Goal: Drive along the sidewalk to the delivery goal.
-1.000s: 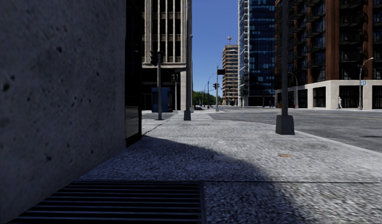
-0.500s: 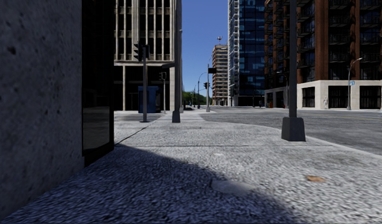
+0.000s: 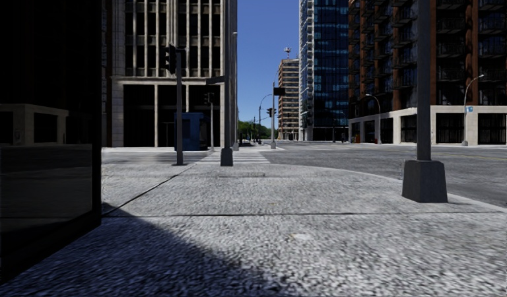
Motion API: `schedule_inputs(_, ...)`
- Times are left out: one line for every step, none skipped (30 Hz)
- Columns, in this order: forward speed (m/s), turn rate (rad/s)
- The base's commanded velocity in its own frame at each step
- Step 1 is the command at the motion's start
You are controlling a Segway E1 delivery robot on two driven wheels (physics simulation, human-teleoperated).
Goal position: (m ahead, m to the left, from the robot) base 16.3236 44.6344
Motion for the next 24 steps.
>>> schedule_inputs(2.0, -0.01)
schedule_inputs(2.0, 0.0)
schedule_inputs(2.0, 0.0)
schedule_inputs(2.0, 0.0)
schedule_inputs(2.0, 0.0)
schedule_inputs(2.0, 0.0)
schedule_inputs(2.0, 0.0)
schedule_inputs(2.0, 0.0)
schedule_inputs(2.0, 0.0)
schedule_inputs(2.0, 0.0)
schedule_inputs(2.0, 0.0)
schedule_inputs(2.0, 0.0)
schedule_inputs(2.0, 0.0)
schedule_inputs(2.0, 0.0)
schedule_inputs(2.0, 0.0)
schedule_inputs(2.0, 0.0)
schedule_inputs(2.0, 0.0)
schedule_inputs(2.0, 0.0)
schedule_inputs(2.0, 0.0)
schedule_inputs(2.0, 0.0)
schedule_inputs(2.0, 0.0)
schedule_inputs(2.0, 0.0)
schedule_inputs(2.0, 0.0)
schedule_inputs(2.0, 0.0)
